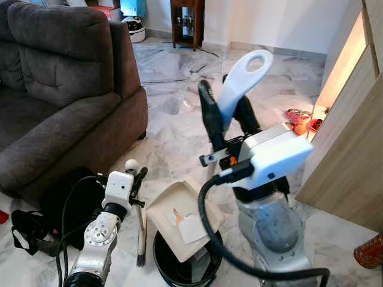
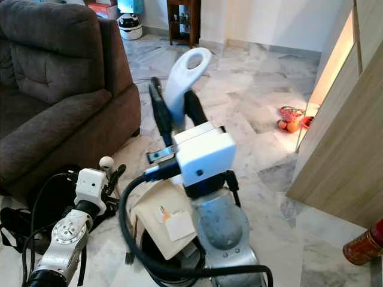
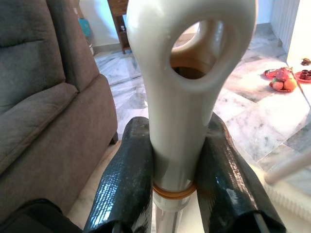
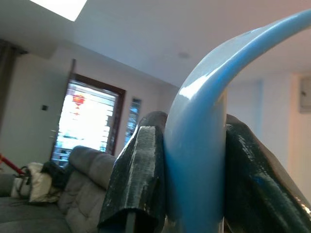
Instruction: Sweep floor
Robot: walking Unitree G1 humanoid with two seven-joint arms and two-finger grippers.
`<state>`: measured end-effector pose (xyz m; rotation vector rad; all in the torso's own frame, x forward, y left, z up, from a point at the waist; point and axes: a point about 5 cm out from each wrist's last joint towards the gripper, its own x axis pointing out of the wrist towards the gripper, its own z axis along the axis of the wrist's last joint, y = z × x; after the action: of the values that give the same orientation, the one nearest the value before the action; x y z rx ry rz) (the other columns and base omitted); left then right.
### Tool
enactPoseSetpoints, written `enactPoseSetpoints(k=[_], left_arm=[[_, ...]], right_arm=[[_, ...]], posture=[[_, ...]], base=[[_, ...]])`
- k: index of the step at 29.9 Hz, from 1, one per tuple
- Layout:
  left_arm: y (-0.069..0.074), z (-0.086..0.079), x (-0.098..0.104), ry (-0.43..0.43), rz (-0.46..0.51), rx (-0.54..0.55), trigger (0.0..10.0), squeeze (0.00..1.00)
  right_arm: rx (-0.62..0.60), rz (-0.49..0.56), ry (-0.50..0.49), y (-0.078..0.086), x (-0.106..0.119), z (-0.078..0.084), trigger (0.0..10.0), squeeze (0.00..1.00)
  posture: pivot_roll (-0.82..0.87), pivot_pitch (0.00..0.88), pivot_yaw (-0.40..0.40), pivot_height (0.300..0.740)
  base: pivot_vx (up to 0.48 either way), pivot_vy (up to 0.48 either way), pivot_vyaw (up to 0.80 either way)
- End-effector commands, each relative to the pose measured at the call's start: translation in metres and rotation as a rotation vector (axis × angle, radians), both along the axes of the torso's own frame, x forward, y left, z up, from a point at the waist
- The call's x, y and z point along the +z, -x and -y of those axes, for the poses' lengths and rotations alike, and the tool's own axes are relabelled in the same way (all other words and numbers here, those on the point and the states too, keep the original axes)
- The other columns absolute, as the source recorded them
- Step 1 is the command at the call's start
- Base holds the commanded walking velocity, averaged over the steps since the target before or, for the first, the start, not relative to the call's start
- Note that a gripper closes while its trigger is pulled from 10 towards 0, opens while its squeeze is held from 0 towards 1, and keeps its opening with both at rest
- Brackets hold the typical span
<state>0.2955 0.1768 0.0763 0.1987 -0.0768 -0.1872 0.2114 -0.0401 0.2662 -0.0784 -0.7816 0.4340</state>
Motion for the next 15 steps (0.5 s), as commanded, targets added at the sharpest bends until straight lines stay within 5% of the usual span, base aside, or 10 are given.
enactPoseSetpoints(k=[1,15], left_arm=[[-0.004,-0.002,0.01,-0.016,0.051,-0.01,10.0,0.0],[-0.004,-0.003,0.01,-0.015,0.047,-0.013,10.0,0.0]], right_arm=[[0.024,0.114,-0.018,0.013,0.015,-0.002,10.0,0.0],[0.015,0.234,0.081,0.025,0.015,-0.006,10.0,0.0]], posture=[[0.05,0.049,0.048,0.74],[0.05,0.057,0.057,0.74]], base=[[0.0,0.0,0.0],[0.0,0.0,0.0]])
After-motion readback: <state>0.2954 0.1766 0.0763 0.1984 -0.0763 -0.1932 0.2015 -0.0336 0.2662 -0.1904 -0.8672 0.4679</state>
